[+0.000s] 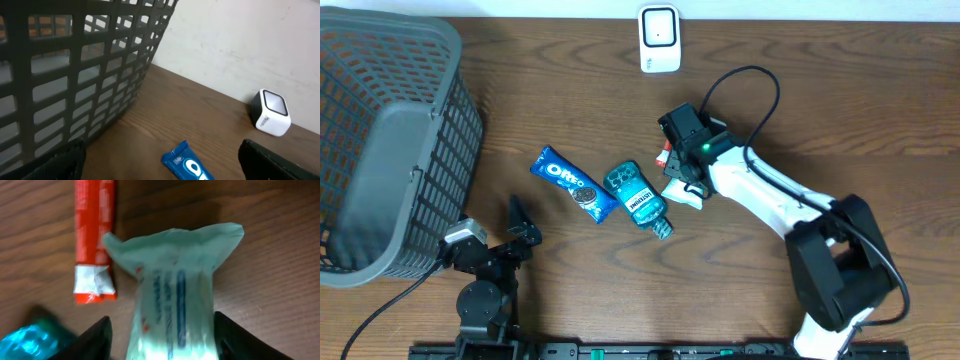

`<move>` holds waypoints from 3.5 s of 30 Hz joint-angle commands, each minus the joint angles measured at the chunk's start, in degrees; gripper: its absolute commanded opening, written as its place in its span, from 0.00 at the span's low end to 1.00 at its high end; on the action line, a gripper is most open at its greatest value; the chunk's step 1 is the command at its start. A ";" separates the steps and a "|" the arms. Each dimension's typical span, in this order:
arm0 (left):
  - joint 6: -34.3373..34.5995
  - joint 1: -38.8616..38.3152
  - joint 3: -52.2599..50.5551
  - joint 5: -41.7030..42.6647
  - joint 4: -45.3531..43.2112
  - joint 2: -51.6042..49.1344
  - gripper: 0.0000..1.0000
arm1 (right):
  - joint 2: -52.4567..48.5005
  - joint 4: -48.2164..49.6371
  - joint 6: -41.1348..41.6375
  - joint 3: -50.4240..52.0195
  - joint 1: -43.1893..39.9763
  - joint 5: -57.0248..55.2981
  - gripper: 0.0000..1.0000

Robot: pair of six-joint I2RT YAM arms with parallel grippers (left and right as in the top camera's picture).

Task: Scan the item barcode
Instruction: 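Grasp the green wipes pack with the right gripper, then lift the wipes pack and swing it over the mouthwash bottle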

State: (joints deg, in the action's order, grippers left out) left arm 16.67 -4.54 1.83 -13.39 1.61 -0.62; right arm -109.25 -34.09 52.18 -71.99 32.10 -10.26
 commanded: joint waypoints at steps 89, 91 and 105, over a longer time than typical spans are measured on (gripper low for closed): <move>-0.55 0.35 -1.60 0.13 1.11 0.39 0.98 | 12.50 46.07 31.65 -2.47 -2.34 90.05 0.01; -0.55 0.35 -1.60 0.13 1.11 0.39 0.98 | 12.50 33.55 31.54 -2.47 -2.45 88.48 0.01; -0.55 0.35 -1.60 0.13 1.11 0.39 0.98 | 12.50 -19.32 39.52 -2.45 -3.65 74.99 0.02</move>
State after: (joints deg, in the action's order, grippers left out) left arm 16.47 -4.49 1.83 -13.39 1.63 -0.58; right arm -97.43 -53.15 89.58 -73.76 28.71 64.51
